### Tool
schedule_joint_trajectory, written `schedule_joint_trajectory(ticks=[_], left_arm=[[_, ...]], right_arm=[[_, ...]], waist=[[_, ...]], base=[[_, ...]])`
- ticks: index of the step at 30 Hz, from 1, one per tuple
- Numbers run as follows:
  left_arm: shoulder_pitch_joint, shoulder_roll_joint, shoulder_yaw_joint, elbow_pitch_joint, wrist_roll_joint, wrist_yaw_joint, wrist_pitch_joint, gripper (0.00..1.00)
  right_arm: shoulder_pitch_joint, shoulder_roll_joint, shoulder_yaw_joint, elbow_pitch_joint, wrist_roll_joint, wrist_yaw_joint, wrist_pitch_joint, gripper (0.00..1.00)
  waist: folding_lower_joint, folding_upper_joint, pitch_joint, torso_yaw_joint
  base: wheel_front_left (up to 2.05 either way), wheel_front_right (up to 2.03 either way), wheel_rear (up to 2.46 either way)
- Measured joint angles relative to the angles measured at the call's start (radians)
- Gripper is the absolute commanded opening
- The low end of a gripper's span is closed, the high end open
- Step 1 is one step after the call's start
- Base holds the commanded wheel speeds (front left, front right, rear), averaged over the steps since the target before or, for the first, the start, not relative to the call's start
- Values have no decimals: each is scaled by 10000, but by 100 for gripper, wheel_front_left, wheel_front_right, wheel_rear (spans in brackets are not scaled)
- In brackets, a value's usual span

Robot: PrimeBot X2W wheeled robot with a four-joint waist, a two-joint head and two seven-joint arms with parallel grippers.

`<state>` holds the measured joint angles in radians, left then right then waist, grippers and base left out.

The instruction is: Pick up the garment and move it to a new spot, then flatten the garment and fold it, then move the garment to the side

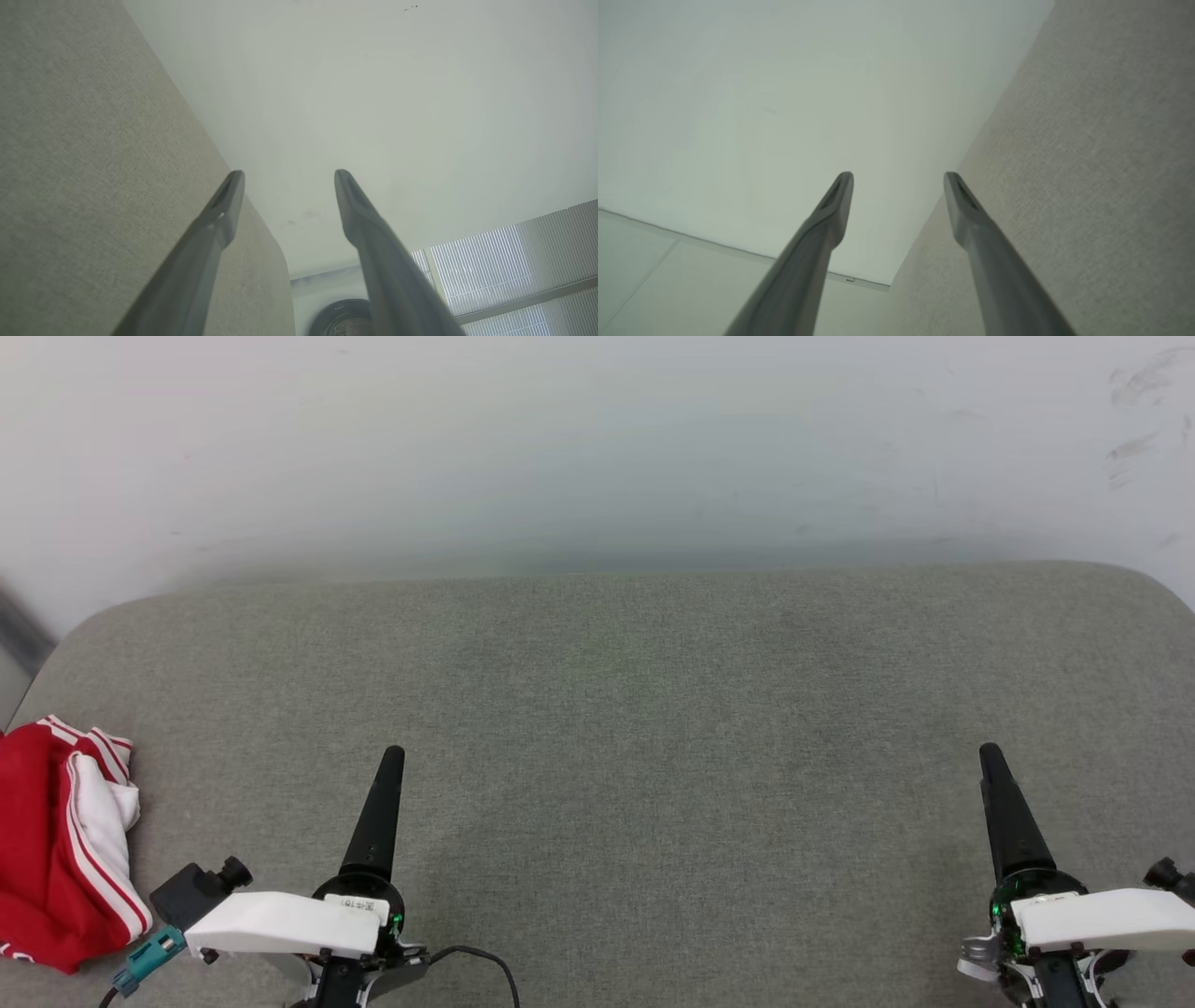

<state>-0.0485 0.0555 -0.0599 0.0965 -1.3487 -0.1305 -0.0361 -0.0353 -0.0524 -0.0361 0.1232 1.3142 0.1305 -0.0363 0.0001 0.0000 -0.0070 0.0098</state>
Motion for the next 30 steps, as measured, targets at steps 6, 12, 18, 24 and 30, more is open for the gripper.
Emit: schedule_joint_trajectory(ticks=[6, 12, 18, 24, 30], left_arm=[[12, 138, -157, -73, 1321, 0, -215, 100], [18, 219, -267, -92, 2846, 0, -395, 100], [42, 268, -303, -161, 4360, 0, -589, 100], [97, 336, -328, -253, 5841, 0, -773, 100], [150, 416, -311, -307, 7099, 0, -928, 100]], right_arm=[[12, -4, 50, -205, -1526, 0, -211, 100], [51, -2, 77, -357, -3189, 0, -416, 100], [93, 0, 130, -499, -4941, 2, -566, 100], [115, 2, 132, -650, -6328, 2, -591, 100], [115, 4, 186, -773, -7476, 2, -437, 100]], waist=[[0, 0, -17, 29], [-1, 0, -41, 50], [0, 0, -63, 60], [0, 0, -84, 61], [-1, 0, -103, 87]], base=[[0, 0, 0], [0, 0, 0], [0, 0, 0], [0, 0, 0], [0, 0, 0]])
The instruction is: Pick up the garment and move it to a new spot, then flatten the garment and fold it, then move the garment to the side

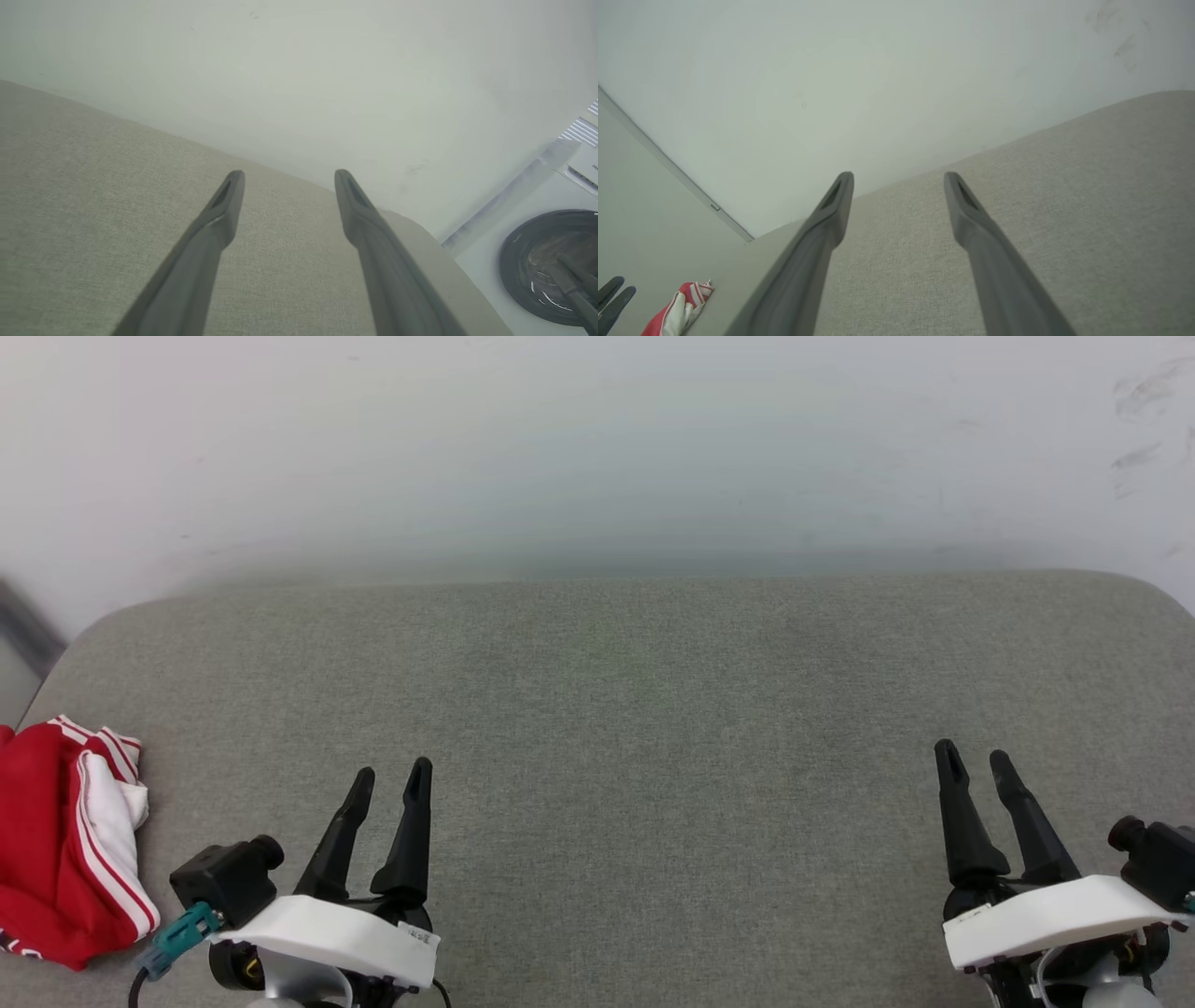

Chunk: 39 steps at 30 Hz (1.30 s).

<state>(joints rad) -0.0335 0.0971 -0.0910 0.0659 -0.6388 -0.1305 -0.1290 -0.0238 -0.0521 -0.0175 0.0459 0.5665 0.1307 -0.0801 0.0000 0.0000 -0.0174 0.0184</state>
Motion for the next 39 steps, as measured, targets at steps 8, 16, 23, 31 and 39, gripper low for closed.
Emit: schedule_joint_trajectory(ticks=[8, 16, 23, 31, 39], left_arm=[[38, 123, -23, -56, 1198, 0, -238, 100], [38, 228, -100, 10, 2205, -2, -424, 100], [35, 257, -150, 184, 2872, 0, -589, 100], [29, 151, 86, 623, 3482, 15, -784, 100], [-21, 50, 276, 757, 4011, 17, -961, 100]], right_arm=[[47, 4, 0, -119, -1149, 0, 194, 100], [121, 4, -59, -201, -2082, 0, 385, 100], [244, 6, -184, -345, -2777, 0, 470, 100], [320, 6, -207, -552, -3289, 0, 541, 100], [358, 6, -228, -604, -3561, 0, 470, 100]], waist=[[0, 0, -17, 34], [0, 0, -31, 28], [0, 0, -35, 25], [0, 0, -40, 1], [0, 0, -24, 28]], base=[[0, 0, 0], [0, 0, 0], [0, 0, 0], [0, 0, 0], [0, 0, 0]])
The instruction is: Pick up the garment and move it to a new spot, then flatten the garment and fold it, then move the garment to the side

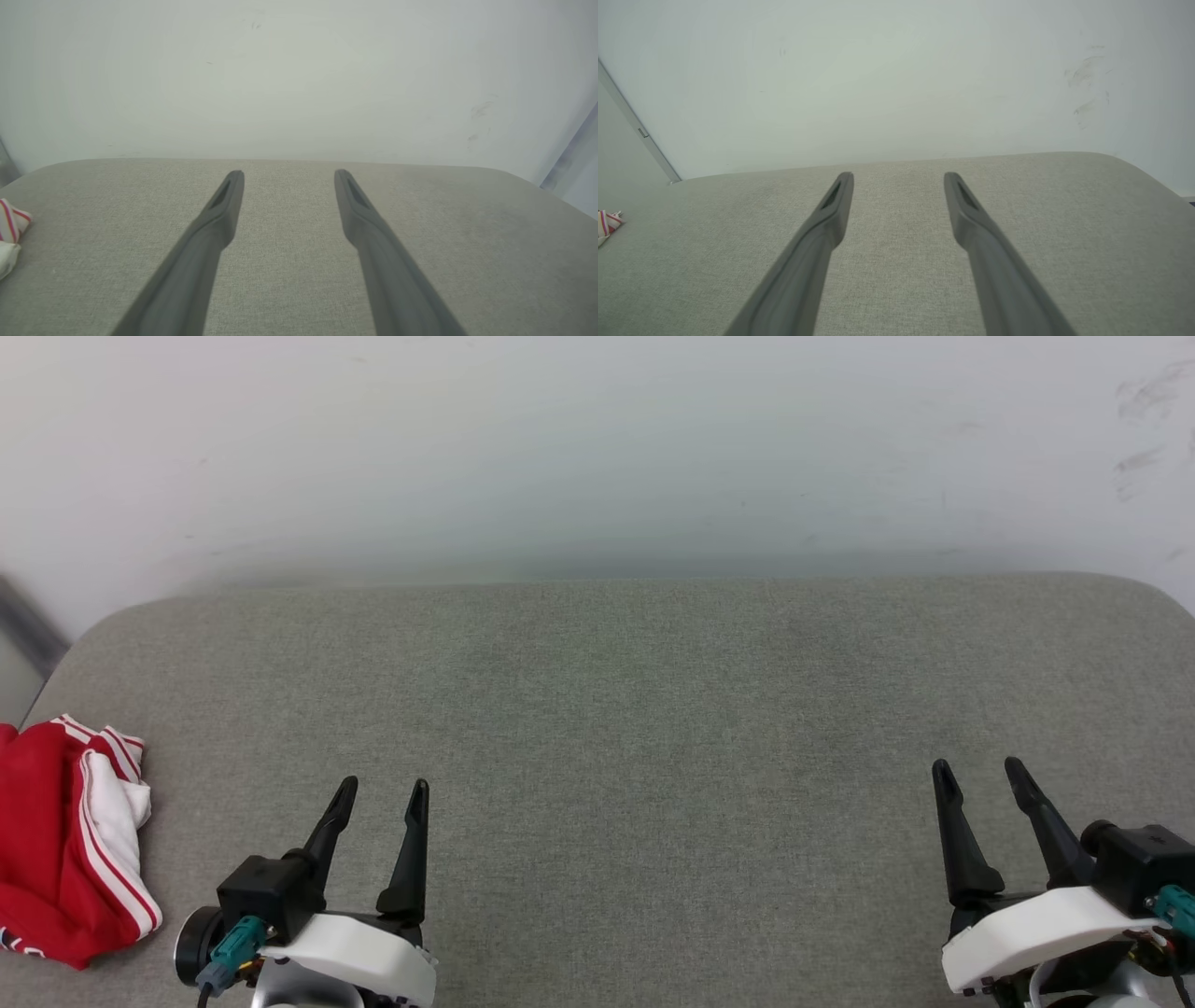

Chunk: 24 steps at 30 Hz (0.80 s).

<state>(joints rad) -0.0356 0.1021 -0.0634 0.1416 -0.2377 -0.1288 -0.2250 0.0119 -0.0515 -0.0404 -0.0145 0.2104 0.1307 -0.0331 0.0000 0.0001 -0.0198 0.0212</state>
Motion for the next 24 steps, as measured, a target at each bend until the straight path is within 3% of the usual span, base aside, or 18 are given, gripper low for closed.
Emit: schedule_joint_trajectory(ticks=[24], left_arm=[[-58, -153, 234, 117, 1028, -6, -368, 100]], right_arm=[[-11, 0, -10, 265, -940, 0, -433, 100]], waist=[[-1, 0, 73, 0]], base=[[0, 0, 0]])
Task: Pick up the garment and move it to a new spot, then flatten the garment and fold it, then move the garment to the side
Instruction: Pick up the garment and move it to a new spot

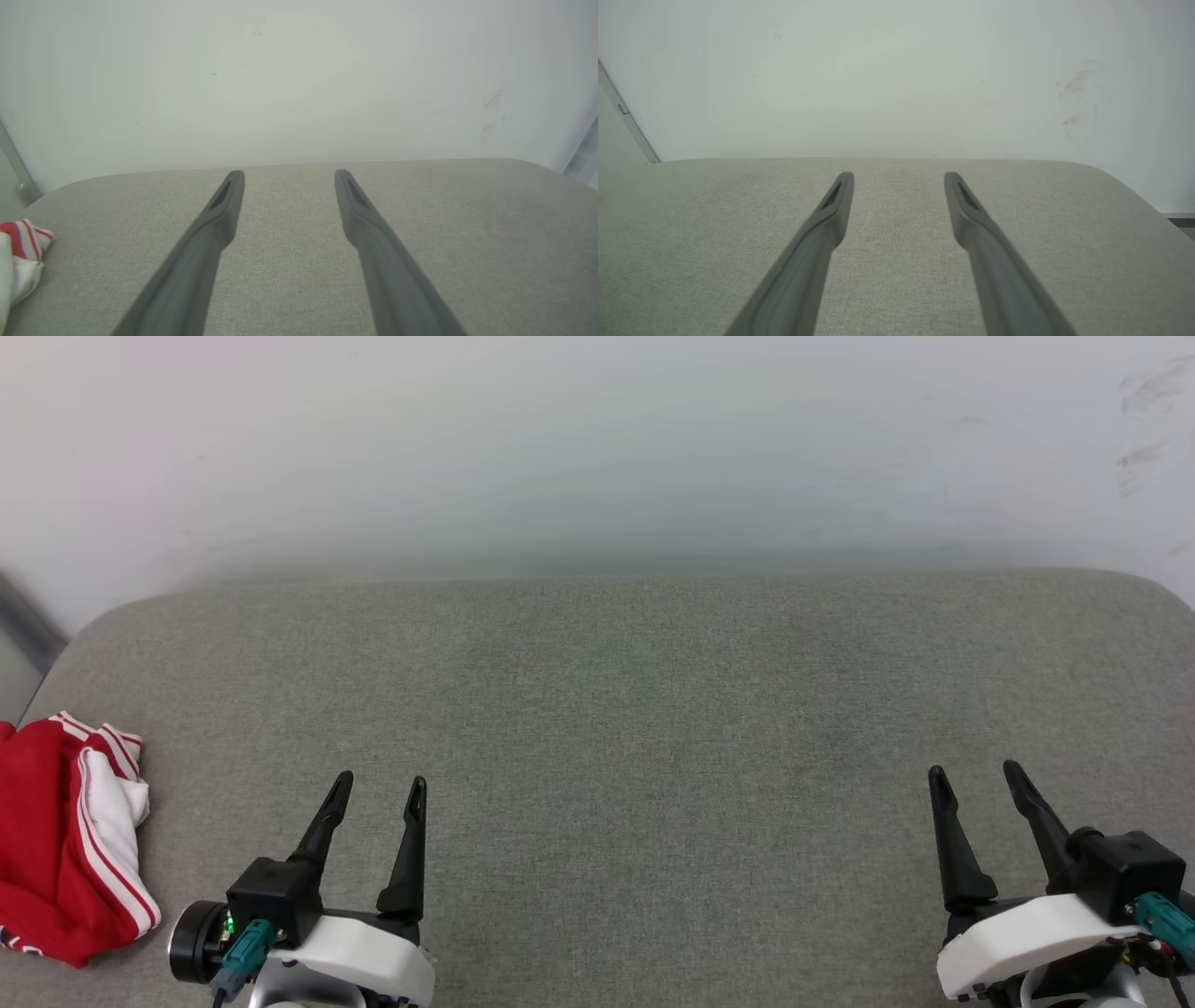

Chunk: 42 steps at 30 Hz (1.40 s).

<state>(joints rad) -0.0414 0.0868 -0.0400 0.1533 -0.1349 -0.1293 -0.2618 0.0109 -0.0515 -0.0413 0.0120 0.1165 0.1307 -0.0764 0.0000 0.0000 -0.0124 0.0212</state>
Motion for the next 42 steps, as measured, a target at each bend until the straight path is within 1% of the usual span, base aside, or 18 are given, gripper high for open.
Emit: schedule_joint_trajectory(ticks=[8, 16, 27, 42], left_arm=[[-8, -31, 84, 178, -201, -13, 0, 100], [-128, -75, 366, 249, 84, 0, -12, 100], [-240, 61, 945, 151, 428, 100, -12, 100], [-111, 36, 1517, -29, 443, 146, -12, 100]], right_arm=[[-30, 0, 17, 105, 138, 0, -21, 100], [-115, 0, 240, -138, -153, 0, 75, 100], [-234, 2, 798, -556, -249, 0, 251, 100], [-282, 4, 1001, -732, -244, 2, 307, 100]], waist=[[1, 0, 13, 132], [1, 0, 35, 715], [0, 0, 71, 2118], [0, 0, 138, 4235]], base=[[0, 0, 0], [0, 0, 0], [0, 0, 0], [0, 0, 0]])
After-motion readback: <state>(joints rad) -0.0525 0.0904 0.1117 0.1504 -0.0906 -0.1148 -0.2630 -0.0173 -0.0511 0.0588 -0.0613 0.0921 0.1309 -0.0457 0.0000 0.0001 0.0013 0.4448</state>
